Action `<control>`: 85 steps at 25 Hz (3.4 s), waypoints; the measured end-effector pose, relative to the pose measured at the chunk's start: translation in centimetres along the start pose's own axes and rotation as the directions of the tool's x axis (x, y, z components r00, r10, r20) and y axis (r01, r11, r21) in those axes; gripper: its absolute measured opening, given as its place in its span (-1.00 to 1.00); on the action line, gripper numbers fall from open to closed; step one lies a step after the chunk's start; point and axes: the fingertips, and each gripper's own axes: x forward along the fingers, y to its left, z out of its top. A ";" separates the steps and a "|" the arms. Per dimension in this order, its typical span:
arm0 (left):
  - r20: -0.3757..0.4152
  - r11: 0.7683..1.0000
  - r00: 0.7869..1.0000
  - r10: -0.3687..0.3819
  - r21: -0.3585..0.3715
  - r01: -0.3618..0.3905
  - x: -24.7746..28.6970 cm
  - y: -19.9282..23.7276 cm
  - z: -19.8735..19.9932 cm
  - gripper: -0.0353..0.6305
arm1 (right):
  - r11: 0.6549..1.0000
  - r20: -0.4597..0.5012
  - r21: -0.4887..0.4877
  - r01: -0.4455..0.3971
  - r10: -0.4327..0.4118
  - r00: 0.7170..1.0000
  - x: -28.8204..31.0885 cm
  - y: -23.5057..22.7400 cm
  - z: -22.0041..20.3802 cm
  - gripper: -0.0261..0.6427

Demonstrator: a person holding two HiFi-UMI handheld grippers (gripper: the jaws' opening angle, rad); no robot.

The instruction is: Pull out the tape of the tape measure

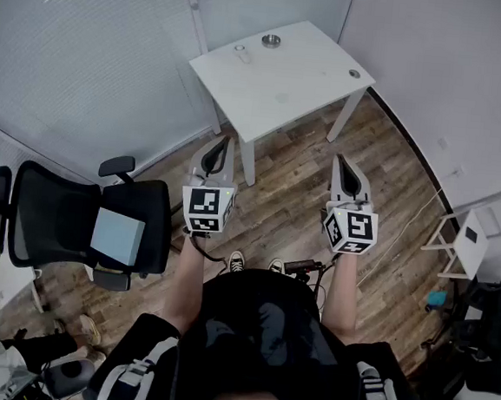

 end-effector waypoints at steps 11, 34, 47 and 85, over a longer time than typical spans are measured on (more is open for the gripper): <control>-0.003 1.000 1.000 -0.003 -0.002 0.003 -0.3 0.6 0.1 -0.89 | 1.000 0.010 -0.013 -0.014 0.014 1.000 0.3 1.4 0.1 -0.91; 0.007 0.994 0.996 -0.092 -0.057 0.092 4.9 6.4 -2.0 -0.89 | 0.997 -0.022 -0.039 0.065 -0.066 0.998 7.1 3.3 -0.5 -0.91; -0.037 0.999 0.999 -0.027 -0.021 0.026 22.5 7.0 -3.3 -0.89 | 1.000 -0.011 0.008 -0.014 0.014 1.000 22.7 -8.3 -3.7 -0.91; -0.055 0.999 0.998 0.019 -0.048 -0.022 35.5 16.7 -4.3 -0.89 | 0.994 -0.023 0.020 -0.109 0.110 0.994 41.4 -9.3 -4.6 -0.42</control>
